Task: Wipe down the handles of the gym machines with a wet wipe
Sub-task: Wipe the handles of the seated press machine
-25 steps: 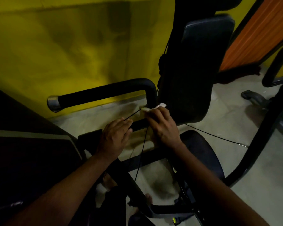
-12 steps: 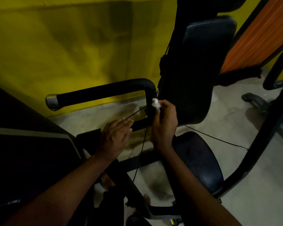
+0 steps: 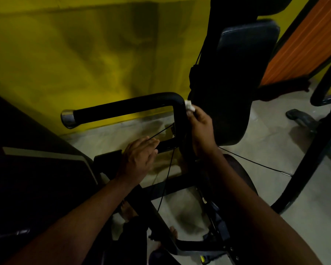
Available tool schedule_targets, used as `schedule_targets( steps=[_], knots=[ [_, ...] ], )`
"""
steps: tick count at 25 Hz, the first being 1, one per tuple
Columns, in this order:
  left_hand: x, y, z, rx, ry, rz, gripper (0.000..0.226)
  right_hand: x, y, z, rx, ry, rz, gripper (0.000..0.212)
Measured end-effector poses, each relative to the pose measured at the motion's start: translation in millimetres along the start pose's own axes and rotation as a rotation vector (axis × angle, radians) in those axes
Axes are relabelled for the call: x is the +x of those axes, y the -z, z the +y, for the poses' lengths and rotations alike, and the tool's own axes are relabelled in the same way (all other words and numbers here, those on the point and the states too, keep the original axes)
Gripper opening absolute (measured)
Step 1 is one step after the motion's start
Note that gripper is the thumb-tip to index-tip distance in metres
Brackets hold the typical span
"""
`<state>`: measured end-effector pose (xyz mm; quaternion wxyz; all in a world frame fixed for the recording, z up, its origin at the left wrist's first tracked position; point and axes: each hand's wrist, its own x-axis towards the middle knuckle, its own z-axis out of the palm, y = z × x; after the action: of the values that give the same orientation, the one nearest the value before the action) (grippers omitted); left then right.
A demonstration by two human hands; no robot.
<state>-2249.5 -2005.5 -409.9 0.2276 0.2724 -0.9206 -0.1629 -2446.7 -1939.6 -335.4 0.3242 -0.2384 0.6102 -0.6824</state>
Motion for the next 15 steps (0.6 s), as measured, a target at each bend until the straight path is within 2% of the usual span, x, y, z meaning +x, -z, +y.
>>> schedule_targets(
  steps=[8, 10, 12, 14, 15],
  knots=[
    [-0.1, 2.8, 0.2, -0.016, 0.005, -0.01, 0.04, -4.7, 5.7, 22.6, 0.016, -0.12, -0.017, 0.022],
    [0.7, 3.2, -2.4, -0.005, -0.017, -0.013, 0.04, -8.8, 5.7, 24.9, 0.047, -0.053, 0.059, 0.023],
    [3.7, 1.7, -5.3, -0.011, -0.006, -0.019, 0.039, -8.9, 6.3, 32.1, -0.012, 0.007, 0.065, 0.021],
    [0.7, 1.0, -3.8, -0.015, 0.0, -0.025, 0.04, -23.6, 9.7, 51.7, -0.098, -0.091, 0.083, 0.019],
    [-0.8, 1.4, -2.8, -0.011, -0.003, -0.028, 0.04, -32.3, 10.7, 62.1, -0.065, -0.163, 0.122, 0.019]
  ],
)
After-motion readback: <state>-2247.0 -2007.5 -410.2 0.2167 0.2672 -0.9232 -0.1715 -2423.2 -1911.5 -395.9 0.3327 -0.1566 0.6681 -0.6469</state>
